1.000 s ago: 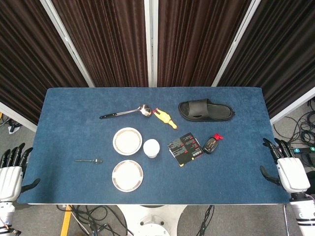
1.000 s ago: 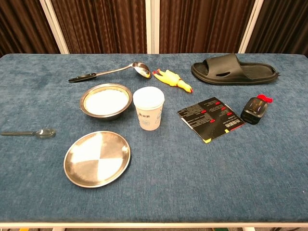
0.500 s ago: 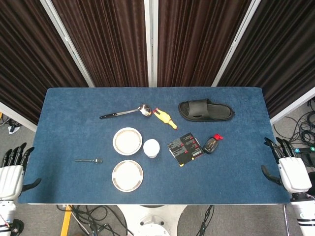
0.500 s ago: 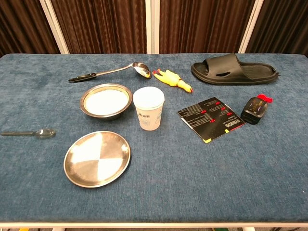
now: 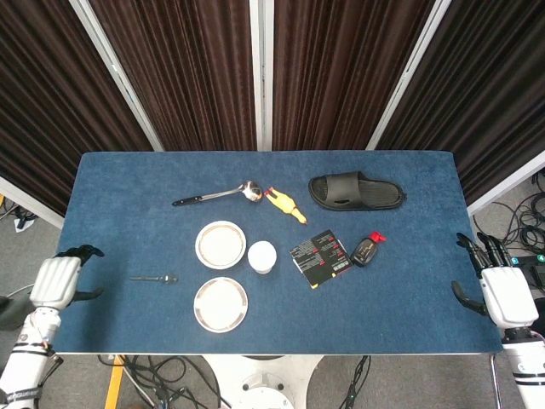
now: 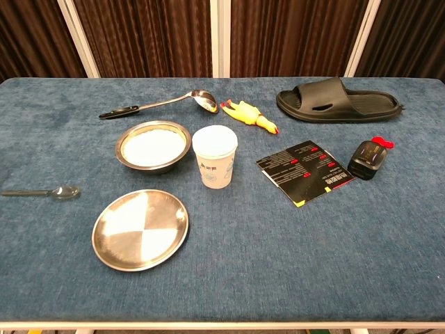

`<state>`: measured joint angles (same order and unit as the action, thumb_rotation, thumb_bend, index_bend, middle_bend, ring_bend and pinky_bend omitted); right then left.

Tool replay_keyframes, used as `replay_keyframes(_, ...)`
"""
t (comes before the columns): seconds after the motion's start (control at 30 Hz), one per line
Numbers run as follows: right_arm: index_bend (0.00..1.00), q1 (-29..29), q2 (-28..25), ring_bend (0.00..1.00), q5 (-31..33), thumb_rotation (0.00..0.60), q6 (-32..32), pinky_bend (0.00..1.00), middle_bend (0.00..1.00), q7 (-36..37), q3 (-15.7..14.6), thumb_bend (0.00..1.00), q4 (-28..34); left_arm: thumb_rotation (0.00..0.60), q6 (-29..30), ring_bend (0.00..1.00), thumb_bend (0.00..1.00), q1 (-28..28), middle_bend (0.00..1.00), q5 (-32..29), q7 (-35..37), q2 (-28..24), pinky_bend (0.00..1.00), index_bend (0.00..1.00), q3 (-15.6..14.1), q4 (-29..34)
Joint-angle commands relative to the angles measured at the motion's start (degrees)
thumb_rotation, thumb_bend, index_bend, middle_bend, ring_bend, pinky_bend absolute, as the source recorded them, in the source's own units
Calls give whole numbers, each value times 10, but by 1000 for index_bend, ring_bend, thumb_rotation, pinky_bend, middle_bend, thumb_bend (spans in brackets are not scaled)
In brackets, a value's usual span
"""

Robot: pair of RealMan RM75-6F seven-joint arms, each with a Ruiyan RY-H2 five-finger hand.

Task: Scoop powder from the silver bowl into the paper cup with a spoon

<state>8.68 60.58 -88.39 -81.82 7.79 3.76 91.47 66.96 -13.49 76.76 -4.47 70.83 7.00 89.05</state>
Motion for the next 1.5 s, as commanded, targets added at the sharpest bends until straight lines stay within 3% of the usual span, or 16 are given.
replay_keyframes(0.03,50,0,-1,0,2,600,0,37,200,-2,1,278,1,600,-75,612,161,-54,640,-31,20,32,797,500,13,-39)
replay_keyframes(0.13,51,0,-2,0,5,600,2,37,200,-4,1,278,2,600,-103,707,162,-74,722,-49,21,57,897,513,17,-63)
replay_keyframes(0.3,51,2,-2,0,10,600,8,37,200,-4,1,277,2,600,-141,814,163,-96,834,-84,8,90,964,527,14,-90)
replay_keyframes(0.63,51,4,1,0,15,600,16,37,201,0,0,277,-3,600,-182,922,269,-114,965,-157,-8,127,1000,573,11,-117)
replay_keyframes(1.2,51,5,4,0,19,600,22,37,202,6,-2,277,-10,600,-186,936,385,-125,977,-189,-21,150,1000,577,-1,-127)
replay_keyframes(1.5,51,6,3,0,20,600,26,37,203,5,-2,277,-9,600,-182,937,391,-128,976,-196,-29,153,1000,574,-6,-130)
